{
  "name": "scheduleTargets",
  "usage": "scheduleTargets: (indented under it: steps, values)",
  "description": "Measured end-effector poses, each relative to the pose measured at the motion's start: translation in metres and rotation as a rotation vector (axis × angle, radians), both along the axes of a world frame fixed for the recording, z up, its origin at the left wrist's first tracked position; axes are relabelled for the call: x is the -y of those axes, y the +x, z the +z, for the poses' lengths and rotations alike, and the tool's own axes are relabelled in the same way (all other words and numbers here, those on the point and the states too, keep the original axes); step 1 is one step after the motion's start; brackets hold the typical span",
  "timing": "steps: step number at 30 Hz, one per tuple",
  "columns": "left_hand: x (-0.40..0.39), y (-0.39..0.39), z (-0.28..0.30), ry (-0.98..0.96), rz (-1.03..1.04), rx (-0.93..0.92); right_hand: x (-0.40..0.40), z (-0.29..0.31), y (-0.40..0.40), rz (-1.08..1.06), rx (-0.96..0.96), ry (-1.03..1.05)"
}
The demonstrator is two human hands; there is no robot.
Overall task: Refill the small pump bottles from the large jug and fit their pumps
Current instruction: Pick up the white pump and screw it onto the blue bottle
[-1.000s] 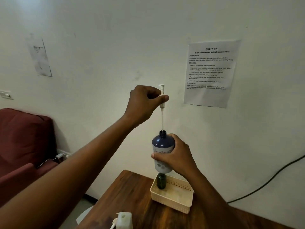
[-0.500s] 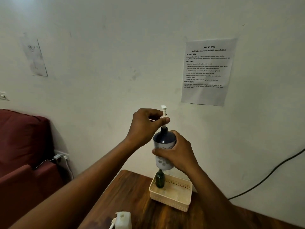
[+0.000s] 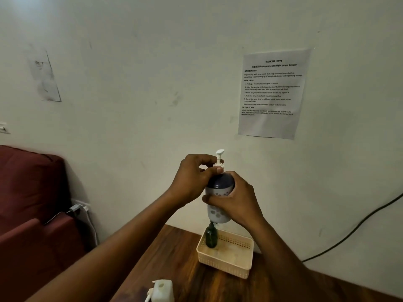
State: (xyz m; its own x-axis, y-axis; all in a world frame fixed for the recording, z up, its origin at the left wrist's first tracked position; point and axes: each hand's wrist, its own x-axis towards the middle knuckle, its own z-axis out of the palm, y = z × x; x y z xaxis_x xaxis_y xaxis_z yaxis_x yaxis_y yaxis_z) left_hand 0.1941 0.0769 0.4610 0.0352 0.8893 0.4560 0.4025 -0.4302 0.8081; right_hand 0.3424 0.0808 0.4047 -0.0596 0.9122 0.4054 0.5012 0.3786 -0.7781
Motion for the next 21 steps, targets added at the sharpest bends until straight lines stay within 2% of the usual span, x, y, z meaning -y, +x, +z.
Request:
scheduleTargets:
  steps: [4,7,13,19,21]
  values:
    - [-0.001,0.0,0.0,-0.023,-0.092,0.044,0.0,0.0,0.004,0.013,-0.027,0.01]
    - [-0.002,-0.003,0.006,-0.069,-0.147,0.007,-0.001,-0.001,0.006,0.008,-0.026,-0.004]
    - [-0.008,0.006,0.007,0.019,-0.046,0.065,0.001,0.006,0.006,-0.003,0.004,0.029]
    - [-0.006,-0.005,0.02,-0.156,-0.368,0.05,0.005,0.009,0.013,0.059,-0.089,-0.011]
    - [-0.004,-0.003,0.023,-0.161,-0.375,0.012,0.005,0.008,0.014,0.058,-0.092,-0.018]
